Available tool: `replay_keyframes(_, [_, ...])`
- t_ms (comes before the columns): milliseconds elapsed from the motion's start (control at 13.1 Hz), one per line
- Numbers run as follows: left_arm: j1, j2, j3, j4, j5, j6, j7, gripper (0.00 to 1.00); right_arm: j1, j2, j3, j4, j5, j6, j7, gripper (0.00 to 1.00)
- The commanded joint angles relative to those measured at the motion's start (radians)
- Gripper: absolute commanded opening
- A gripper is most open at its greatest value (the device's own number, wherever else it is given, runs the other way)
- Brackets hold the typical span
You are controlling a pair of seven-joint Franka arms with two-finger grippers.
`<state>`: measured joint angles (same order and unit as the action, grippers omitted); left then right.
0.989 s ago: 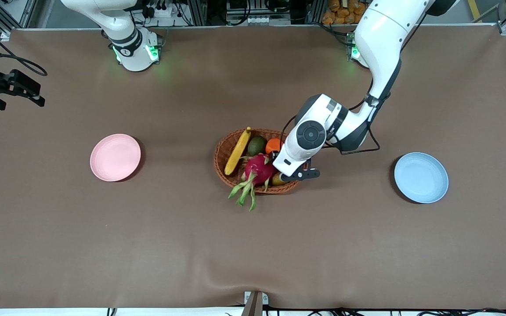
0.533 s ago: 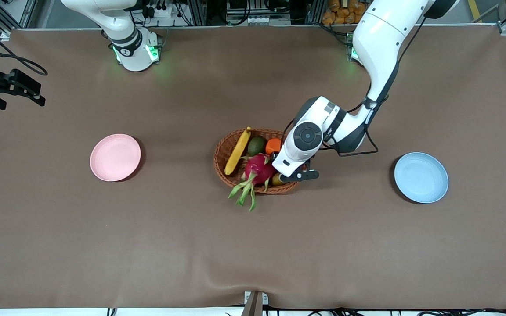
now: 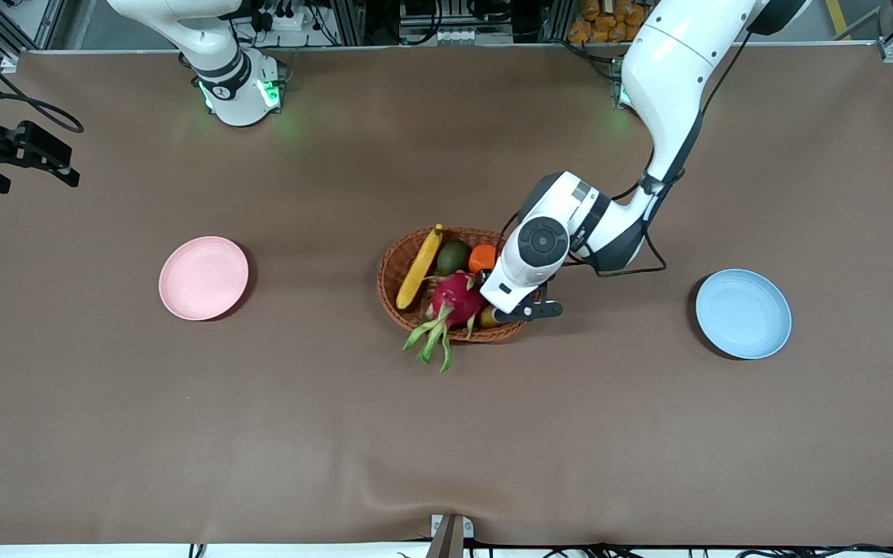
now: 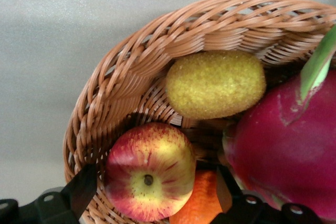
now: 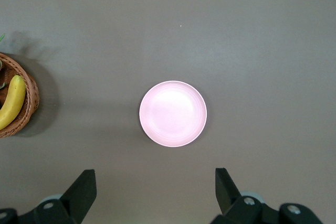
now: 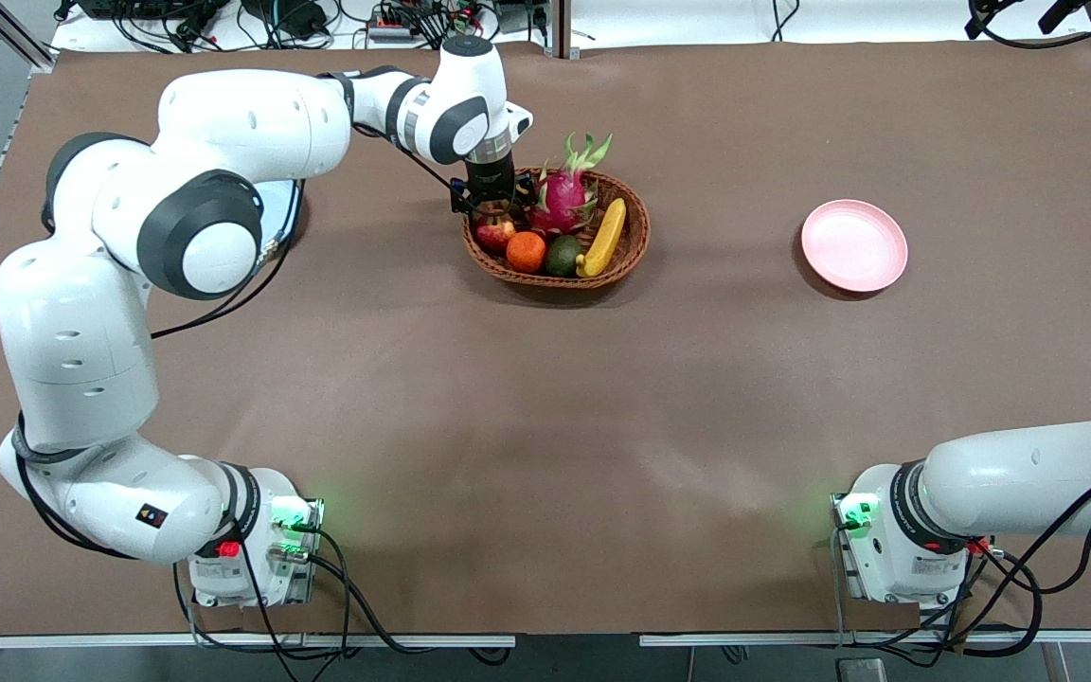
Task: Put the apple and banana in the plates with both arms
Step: 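Lower the left gripper around the red apple and close it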
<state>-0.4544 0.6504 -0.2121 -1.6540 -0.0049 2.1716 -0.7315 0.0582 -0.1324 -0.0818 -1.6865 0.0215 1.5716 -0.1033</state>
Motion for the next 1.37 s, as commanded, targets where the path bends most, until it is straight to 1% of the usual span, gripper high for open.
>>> replay_keyframes(0, [-0.006, 0.012, -0.001, 0.016, 0.014, 0.014, -0.025, 0.98, -0.009, 0.005, 0.008, 0.019, -0.002, -0.012, -0.009, 1.0])
replay_keyframes(228, [-0.001, 0.021, -0.001, 0.016, 0.013, 0.022, -0.025, 0.84, -0.008, 0.005, 0.008, 0.019, -0.002, -0.011, -0.009, 1.0])
replay_keyframes(304, [-0.001, 0.021, -0.001, 0.017, 0.011, 0.022, -0.025, 0.81, -0.008, 0.005, 0.008, 0.019, -0.002, -0.013, -0.007, 1.0])
replay_keyframes(457, [0.0, 0.02, -0.001, 0.017, 0.01, 0.022, -0.025, 0.72, -0.012, 0.005, 0.008, 0.019, -0.002, -0.012, -0.009, 1.0])
replay_keyframes(685, [0.003, 0.014, -0.001, 0.016, 0.011, 0.021, -0.025, 0.57, -0.02, 0.007, 0.007, 0.019, -0.002, -0.011, -0.01, 1.0])
replay_keyframes(761, [0.005, 0.006, -0.001, 0.017, 0.011, 0.019, -0.026, 0.51, -0.02, 0.007, 0.007, 0.019, -0.002, -0.011, -0.01, 1.0])
replay_keyframes(837, [0.002, -0.003, -0.003, 0.02, 0.01, 0.013, -0.031, 0.49, -0.017, 0.007, 0.007, 0.019, -0.002, -0.011, -0.009, 1.0])
replay_keyframes(913, [0.002, -0.017, -0.003, 0.02, 0.01, 0.008, -0.034, 0.44, -0.015, 0.01, 0.007, 0.019, -0.002, -0.011, -0.009, 1.0])
replay_keyframes(989, [0.006, -0.032, -0.004, 0.023, 0.01, -0.018, -0.032, 0.42, -0.017, 0.01, 0.007, 0.019, -0.003, -0.013, -0.009, 1.0])
replay_keyframes(1141, [0.011, -0.063, -0.006, 0.048, 0.01, -0.077, -0.031, 0.42, -0.02, 0.01, 0.005, 0.019, -0.003, -0.015, -0.009, 1.0])
replay_keyframes(1293, [0.011, -0.089, -0.003, 0.088, 0.014, -0.16, -0.028, 0.38, -0.021, 0.01, 0.005, 0.019, -0.002, -0.015, -0.009, 1.0])
